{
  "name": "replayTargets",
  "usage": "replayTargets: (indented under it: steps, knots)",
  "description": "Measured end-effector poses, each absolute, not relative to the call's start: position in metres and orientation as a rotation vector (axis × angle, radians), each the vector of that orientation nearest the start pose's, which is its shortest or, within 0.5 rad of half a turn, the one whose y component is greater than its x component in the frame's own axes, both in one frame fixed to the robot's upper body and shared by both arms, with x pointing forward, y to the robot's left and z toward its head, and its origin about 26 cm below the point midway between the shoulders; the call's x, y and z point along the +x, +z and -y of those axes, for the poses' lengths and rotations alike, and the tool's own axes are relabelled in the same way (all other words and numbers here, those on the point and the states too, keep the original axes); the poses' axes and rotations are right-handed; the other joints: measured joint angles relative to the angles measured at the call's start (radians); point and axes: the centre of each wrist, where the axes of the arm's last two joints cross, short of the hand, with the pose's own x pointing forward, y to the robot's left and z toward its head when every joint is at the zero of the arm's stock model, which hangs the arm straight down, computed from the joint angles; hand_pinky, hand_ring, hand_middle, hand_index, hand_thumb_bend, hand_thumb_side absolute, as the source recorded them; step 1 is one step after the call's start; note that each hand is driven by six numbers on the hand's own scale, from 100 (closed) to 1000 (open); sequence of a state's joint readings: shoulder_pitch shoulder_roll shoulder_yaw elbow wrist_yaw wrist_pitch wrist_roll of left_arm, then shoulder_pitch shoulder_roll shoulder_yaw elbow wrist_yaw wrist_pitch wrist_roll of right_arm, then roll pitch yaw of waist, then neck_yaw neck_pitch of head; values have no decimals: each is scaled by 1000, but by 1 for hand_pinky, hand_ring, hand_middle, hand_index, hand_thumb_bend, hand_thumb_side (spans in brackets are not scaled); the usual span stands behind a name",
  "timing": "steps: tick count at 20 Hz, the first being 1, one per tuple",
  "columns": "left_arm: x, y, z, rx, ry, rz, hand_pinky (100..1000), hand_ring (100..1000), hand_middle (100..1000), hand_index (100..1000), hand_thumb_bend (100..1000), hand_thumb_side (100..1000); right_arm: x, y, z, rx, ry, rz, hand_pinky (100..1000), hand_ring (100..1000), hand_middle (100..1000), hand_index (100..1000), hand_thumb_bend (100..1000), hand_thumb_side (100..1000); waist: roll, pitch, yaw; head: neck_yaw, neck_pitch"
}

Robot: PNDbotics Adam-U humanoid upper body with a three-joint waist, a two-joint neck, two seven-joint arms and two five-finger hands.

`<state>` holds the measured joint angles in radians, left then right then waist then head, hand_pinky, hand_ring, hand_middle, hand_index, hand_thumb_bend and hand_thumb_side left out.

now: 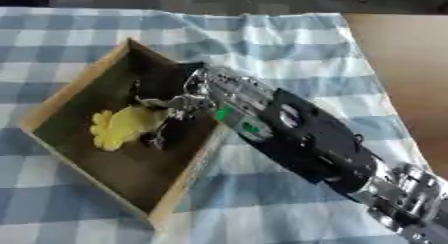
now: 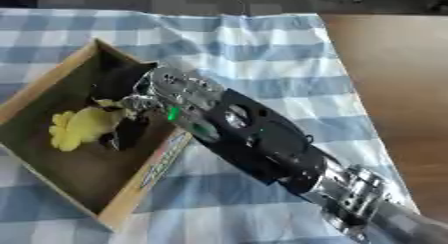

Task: Pick up objects on the table and place them in the box.

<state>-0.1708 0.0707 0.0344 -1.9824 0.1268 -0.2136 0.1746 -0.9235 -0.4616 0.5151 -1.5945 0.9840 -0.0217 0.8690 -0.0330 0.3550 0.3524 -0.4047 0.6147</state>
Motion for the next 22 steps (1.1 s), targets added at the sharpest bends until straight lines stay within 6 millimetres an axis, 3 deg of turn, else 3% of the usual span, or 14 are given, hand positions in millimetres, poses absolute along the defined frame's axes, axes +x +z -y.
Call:
replayTargets:
  steps: [5,7,10,12,13,14,17,20,22]
  knots:
    - [288,144,-241,-29,209,2343,608,562,538,892,100,802,366,284,133,1388,-2827,-1752,804,828,782,960,854,602,1,-2,-3,0,0]
    - [288,144,-241,-29,209,2343,608,562,538,892,100,802,362,292,135,1428,-2772,-1798,804,819,781,965,885,678,2,-3,-4,0,0]
    - [288,144,-241,-29,209,2343,608,562,538,892,100,802,354,306,141,1488,-2677,-1900,801,799,764,957,874,709,5,-4,-7,0,0]
    - [288,144,-241,-29,210,2343,608,563,538,892,100,801,348,315,145,1513,-2605,-1988,795,773,743,946,813,821,6,-4,-9,0,0]
    - [288,144,-241,-29,210,2343,608,563,538,892,100,802,344,321,149,1524,-2557,-2041,787,740,719,939,670,958,6,-4,-11,0,0]
    - [288,144,-241,-29,211,2343,608,563,538,892,100,802,340,327,152,1535,-2504,-2098,783,724,710,931,627,1000,7,-4,-15,2,0]
    - [288,144,-241,-26,216,2345,607,563,538,892,100,802,325,348,166,1595,-2316,-2258,775,676,671,878,494,1000,12,-4,-26,10,0]
    - [288,144,-241,-21,221,2344,608,563,538,892,100,802,308,366,183,1657,-2110,-2407,771,644,650,884,243,1000,16,-4,-34,20,-1]
    - [288,144,-242,-14,225,2344,608,563,538,892,100,802,300,374,196,1686,-1992,-2509,767,629,638,886,133,1000,19,-5,-40,26,-1]
